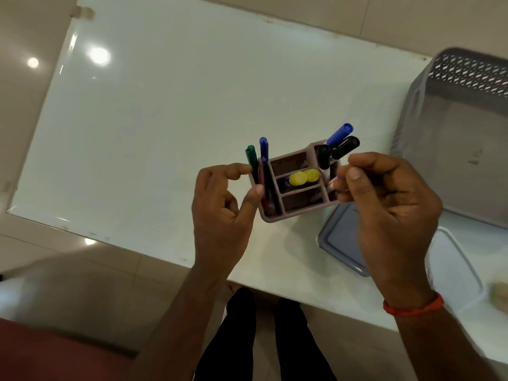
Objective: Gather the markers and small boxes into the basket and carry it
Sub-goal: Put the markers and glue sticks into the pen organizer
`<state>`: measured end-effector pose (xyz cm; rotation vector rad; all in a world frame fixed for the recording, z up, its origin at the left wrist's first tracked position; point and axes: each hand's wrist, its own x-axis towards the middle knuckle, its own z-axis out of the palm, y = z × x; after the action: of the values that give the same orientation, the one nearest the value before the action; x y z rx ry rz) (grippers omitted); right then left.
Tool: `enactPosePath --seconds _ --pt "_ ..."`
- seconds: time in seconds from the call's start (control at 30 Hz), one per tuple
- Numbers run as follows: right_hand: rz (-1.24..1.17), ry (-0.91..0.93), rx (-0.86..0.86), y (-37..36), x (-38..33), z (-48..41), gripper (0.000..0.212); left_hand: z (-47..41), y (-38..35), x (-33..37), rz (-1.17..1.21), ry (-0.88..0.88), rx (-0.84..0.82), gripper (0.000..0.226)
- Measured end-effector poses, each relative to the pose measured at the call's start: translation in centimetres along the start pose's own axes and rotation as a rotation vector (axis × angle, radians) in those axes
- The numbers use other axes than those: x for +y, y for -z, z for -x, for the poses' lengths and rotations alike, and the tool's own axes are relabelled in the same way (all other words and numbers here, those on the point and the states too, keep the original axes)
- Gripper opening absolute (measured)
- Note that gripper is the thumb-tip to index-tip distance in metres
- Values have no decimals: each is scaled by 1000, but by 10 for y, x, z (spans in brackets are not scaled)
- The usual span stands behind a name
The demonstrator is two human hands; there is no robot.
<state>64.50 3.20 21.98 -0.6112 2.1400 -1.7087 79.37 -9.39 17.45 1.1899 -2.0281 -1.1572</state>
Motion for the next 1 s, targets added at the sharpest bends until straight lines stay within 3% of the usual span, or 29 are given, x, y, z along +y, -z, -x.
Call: enactPosePath --seconds 0.17,0.33,0.43,0.53,0.63,0.83,1.0 --pt "119 -32 152 25 6 4 12 0 2 1 69 284 1 32" --pt "236 -168 152 34 27 -6 18 -5 -1 1 65 548 -197 37" --pt "330 -178 33 32 33 -15 24 -6 -3 3 41 502 -214 25" --pt "435 -280 -209 22 42 -27 32 -8 -7 6 57 504 -197 22" --pt "545 -272 -397 10 44 -35 44 -11 -8 7 42 499 -196 21" --pt "564 -274 -358 12 26 -38 27 -22 -3 20 -76 381 -189 25" --pt "488 -164 -205 42 -7 -46 29 -48 -4 63 -23 237 -223 24"
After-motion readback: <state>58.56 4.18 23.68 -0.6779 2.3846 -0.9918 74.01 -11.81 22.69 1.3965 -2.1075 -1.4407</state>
